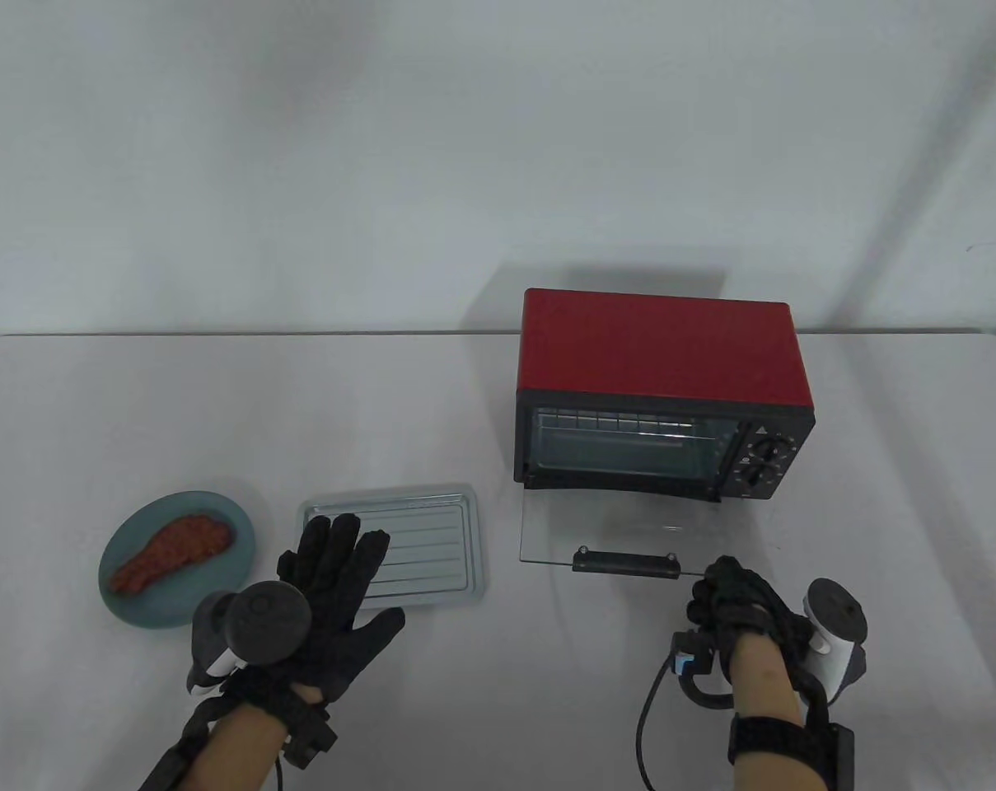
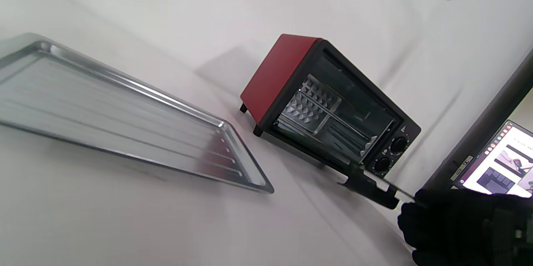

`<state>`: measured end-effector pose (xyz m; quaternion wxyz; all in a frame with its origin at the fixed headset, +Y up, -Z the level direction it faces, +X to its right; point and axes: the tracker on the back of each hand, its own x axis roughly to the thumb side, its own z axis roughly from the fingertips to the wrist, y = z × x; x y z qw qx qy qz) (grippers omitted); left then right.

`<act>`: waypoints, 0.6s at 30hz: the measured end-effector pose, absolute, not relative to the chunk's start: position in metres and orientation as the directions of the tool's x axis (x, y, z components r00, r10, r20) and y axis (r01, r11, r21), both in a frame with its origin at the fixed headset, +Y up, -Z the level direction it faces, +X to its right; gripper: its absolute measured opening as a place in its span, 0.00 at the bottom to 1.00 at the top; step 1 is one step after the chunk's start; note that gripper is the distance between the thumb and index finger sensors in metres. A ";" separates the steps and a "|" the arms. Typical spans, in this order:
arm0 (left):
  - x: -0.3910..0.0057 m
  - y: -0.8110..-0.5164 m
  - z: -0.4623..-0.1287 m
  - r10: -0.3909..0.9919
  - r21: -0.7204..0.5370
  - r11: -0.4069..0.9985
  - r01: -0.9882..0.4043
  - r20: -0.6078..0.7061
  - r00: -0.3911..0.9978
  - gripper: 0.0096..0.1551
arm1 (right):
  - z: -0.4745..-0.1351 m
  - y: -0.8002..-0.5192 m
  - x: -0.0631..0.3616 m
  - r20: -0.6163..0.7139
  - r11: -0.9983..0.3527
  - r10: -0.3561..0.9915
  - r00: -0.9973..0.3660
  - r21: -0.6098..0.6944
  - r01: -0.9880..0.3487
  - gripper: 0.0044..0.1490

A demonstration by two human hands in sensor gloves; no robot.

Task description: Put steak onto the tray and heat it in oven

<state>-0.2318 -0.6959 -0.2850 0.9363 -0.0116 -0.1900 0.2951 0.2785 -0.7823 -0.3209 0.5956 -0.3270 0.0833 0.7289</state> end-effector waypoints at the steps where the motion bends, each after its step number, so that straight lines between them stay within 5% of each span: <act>1: -0.232 -0.696 -0.285 0.557 -0.136 0.826 -0.547 0.349 0.754 0.51 | -0.322 -0.781 0.279 -0.593 -0.334 0.793 -0.139 -0.234 -0.913 0.31; 10: -0.225 -0.700 -0.286 0.550 -0.164 0.834 -0.527 0.339 0.764 0.50 | -0.332 -0.769 0.271 -0.624 -0.714 0.560 -0.545 -0.030 -0.700 0.33; 18: -0.252 -0.688 -0.295 0.609 -0.060 0.780 -0.623 0.307 0.732 0.48 | -0.325 -0.755 0.274 -0.571 -0.733 0.587 -0.574 -0.074 -0.676 0.37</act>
